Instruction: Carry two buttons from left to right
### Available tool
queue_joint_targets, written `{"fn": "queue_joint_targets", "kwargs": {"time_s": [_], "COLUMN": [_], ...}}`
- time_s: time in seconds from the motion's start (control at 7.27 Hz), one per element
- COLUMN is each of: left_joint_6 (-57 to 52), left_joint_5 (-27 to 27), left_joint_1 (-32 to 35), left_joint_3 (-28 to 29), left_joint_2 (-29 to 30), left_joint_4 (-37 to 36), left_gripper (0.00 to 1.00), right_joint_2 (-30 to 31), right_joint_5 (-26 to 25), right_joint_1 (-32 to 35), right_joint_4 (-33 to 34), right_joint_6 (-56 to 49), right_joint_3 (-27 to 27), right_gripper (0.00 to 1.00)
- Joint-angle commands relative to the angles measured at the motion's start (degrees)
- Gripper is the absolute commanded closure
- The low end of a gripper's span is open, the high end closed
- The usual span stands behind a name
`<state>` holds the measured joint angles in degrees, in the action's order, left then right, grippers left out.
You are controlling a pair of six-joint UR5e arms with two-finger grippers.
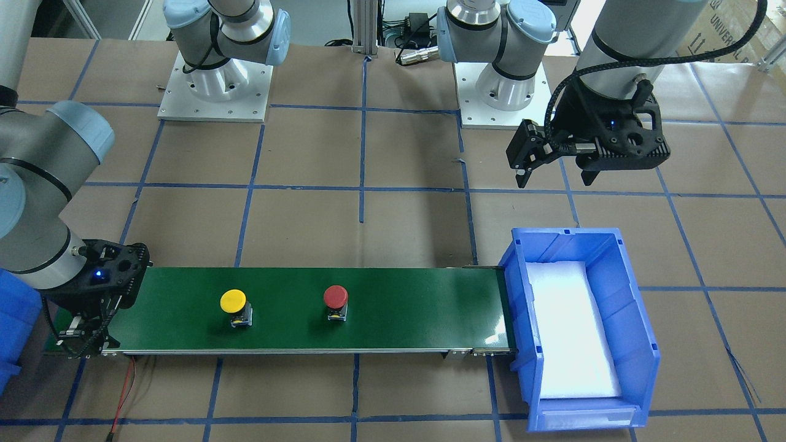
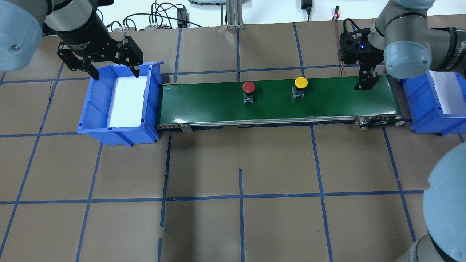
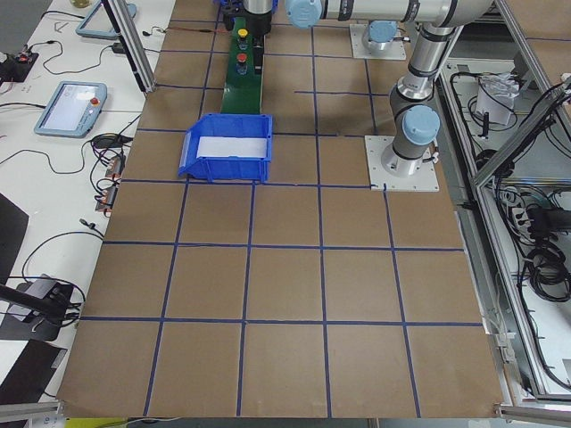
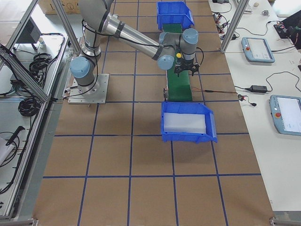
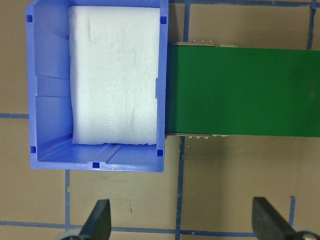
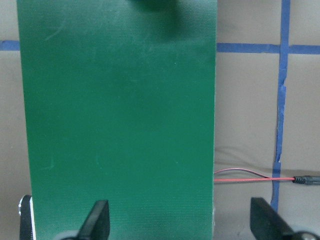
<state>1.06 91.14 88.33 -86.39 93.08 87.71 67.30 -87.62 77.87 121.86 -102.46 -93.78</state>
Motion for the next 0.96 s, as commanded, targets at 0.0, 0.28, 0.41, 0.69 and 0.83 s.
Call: {"fn": "queue_joint_targets", "kwargs": {"time_s": [0.0, 0.28, 0.41, 0.69, 0.83], "left_joint_6": [0.0, 0.0, 0.0, 0.0, 0.0], "left_joint_5": [0.0, 0.0, 0.0, 0.0, 0.0], "left_joint_1": [0.1, 0.0, 0.1, 0.1, 0.1], "left_joint_3": [0.0, -0.3, -0.3, -0.3, -0.3], "left_joint_2": [0.1, 0.0, 0.0, 0.0, 0.0], "left_joint_4": [0.0, -0.1, -0.1, -0.3, -0.3], "left_gripper": [0.00, 0.00, 0.00, 0.00, 0.00], "right_joint_2": [-0.1, -0.2, -0.1, -0.1, 0.1], "right_joint_5": [0.0, 0.6, 0.6, 0.8, 0.7], "right_joint_1": [0.0, 0.0, 0.0, 0.0, 0.0], "right_joint_4": [0.3, 0.3, 0.4, 0.4, 0.4], "right_joint_6": [-0.1, -0.1, -0.1, -0.2, -0.1], "right_joint_3": [-0.2, -0.3, -0.3, -0.3, -0.2], "right_gripper": [0.01, 0.01, 0.01, 0.01, 0.01]}}
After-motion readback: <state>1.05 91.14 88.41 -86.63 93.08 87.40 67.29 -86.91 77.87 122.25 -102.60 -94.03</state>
